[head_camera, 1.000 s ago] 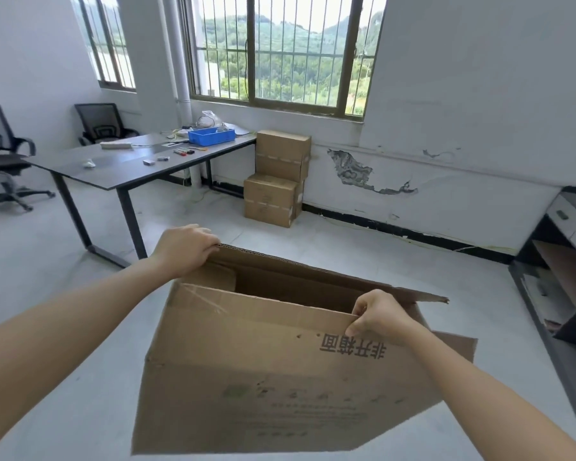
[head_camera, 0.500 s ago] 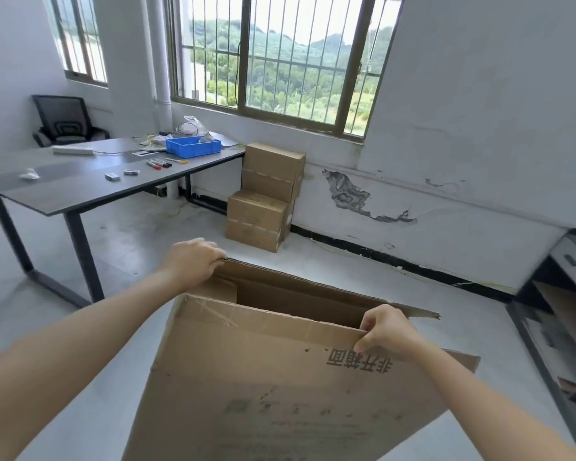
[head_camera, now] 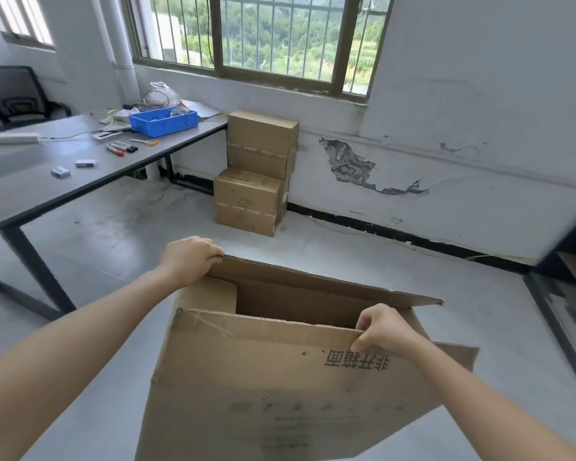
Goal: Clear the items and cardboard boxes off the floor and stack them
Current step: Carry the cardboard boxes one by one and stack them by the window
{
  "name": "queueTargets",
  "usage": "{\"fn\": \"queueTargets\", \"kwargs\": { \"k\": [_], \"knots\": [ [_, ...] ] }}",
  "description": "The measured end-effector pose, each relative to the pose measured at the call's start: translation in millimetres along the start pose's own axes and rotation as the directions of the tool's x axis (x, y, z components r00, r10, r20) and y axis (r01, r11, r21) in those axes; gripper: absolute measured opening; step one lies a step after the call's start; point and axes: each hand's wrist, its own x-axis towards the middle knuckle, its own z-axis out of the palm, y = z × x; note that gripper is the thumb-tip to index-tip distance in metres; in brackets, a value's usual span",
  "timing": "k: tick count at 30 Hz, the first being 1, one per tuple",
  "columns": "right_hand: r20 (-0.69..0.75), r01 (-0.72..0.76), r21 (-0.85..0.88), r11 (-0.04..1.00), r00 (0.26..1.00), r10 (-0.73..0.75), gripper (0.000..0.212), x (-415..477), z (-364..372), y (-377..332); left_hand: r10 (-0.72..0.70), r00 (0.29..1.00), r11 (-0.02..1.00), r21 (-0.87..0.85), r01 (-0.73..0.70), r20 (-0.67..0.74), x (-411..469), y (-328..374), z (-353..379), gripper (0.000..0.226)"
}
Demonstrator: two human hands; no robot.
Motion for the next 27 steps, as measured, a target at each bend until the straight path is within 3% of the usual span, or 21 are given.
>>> {"fn": "queueTargets", "kwargs": {
  "k": [5, 11, 20, 27],
  "knots": [
    [0.014, 0.051, 0.051, 0.997, 0.999, -0.052, 0.027, 103, -39, -5, -0.083, 0.994, 0.996, 0.043, 0.080, 0.064, 92, -11, 18, 0.030],
    [0.046, 0.100, 0.075, 0.992, 0.994, -0.104, 0.029, 212, -84, -25, -0.162, 0.986, 0.986, -0.022, 0.163, 0.025, 189, -35, 20, 0.028],
    [0.048, 0.083, -0.065, 0.994, 0.996, -0.080, 0.029, 347, -116, -54, -0.198, 0.980, 0.976, -0.101, 0.195, -0.025, 306, -66, 47, 0.024],
    [0.015, 0.057, -0.090, 0.994, 0.998, -0.056, 0.032, 482, -168, -95, -0.243, 0.970, 0.951, -0.202, 0.235, -0.014, 459, -117, 82, 0.024]
  ]
}}
